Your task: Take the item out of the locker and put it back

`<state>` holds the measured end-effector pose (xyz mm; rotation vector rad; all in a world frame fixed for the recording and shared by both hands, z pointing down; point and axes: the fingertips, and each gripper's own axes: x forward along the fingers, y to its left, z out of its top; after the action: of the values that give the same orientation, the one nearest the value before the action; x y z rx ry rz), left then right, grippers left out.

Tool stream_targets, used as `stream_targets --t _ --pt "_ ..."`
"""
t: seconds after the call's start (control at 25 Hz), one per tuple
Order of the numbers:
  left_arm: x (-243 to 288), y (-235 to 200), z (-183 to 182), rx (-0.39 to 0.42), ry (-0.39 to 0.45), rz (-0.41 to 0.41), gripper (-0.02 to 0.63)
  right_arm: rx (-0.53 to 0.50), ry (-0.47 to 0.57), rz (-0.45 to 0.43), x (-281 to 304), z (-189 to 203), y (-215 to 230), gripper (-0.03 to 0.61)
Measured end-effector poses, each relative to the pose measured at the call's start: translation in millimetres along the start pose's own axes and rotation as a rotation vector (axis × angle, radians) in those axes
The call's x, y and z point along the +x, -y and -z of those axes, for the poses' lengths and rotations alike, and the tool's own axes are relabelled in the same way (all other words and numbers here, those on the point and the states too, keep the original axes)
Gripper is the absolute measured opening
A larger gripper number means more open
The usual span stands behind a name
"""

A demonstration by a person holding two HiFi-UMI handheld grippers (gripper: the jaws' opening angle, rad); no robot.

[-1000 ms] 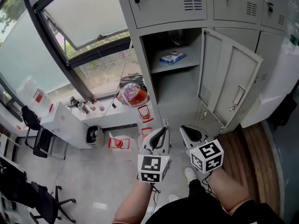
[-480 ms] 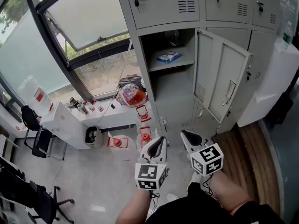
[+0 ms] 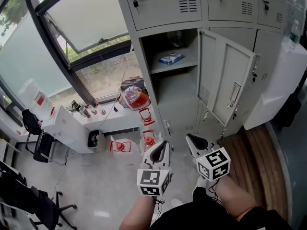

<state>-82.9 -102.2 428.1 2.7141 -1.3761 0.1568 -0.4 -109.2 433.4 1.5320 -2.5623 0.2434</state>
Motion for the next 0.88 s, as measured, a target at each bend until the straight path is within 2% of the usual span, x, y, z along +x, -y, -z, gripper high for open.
stream_targets --t 0.88 --pt "11.2 -3.6 8.4 -0.019 -0.014 0.000 0.021 0.004 -0.026 0.005 7.9 9.0 9.8 0.052"
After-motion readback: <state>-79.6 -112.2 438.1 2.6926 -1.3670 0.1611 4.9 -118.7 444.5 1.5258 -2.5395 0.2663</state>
